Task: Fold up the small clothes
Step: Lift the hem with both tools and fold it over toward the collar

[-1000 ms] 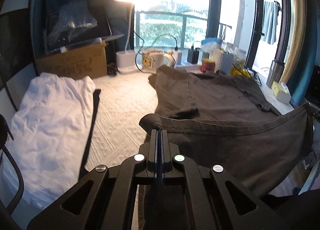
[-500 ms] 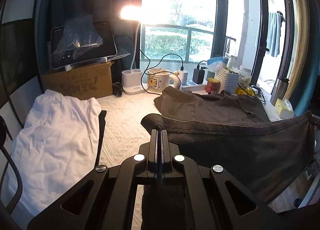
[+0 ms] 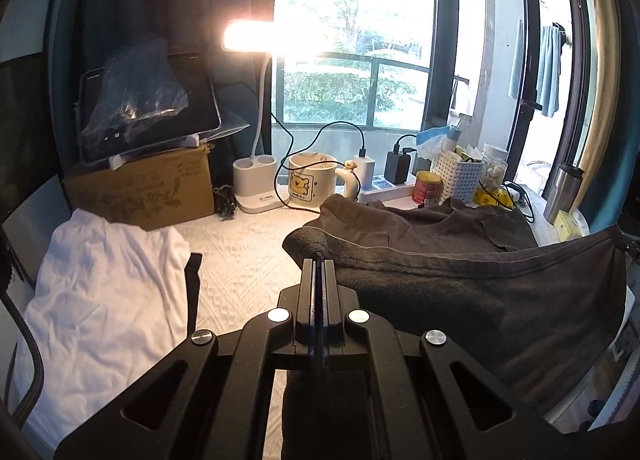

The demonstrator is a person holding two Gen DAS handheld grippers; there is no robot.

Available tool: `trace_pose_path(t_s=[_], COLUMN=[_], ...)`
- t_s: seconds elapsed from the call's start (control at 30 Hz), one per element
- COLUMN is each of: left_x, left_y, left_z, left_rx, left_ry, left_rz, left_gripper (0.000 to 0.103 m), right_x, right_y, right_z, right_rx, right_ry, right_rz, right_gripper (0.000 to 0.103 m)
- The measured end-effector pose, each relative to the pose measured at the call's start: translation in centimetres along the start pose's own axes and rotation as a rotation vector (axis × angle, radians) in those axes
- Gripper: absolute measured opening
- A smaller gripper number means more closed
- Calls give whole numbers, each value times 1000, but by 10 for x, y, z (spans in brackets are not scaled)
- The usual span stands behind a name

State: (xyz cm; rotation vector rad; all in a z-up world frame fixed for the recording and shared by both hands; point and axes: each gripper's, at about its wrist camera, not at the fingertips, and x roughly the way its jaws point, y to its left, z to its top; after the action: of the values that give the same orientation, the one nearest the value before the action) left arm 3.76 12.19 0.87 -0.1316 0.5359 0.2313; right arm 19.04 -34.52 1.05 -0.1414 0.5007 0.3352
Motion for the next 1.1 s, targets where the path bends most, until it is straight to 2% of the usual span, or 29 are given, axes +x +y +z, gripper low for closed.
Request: trace_pose_path(t_s=[0.5,0.87,1.1], left_x=[37,77,109], left_y=[-1,-5,-3], left_z=[39,68,81], left_rx=[-10,53,62], left_ry=[-35,-85,-86], left_rz=[23,36,29], left_gripper=[1,1,1], right_x=[50,94,126], right_y=[-14,-8,-4], right_z=[41,82,104], right_rx=[22,18,13], right_ry=[-14,-50,-55], right_rz=[16,26,22], right_gripper=[7,7,7])
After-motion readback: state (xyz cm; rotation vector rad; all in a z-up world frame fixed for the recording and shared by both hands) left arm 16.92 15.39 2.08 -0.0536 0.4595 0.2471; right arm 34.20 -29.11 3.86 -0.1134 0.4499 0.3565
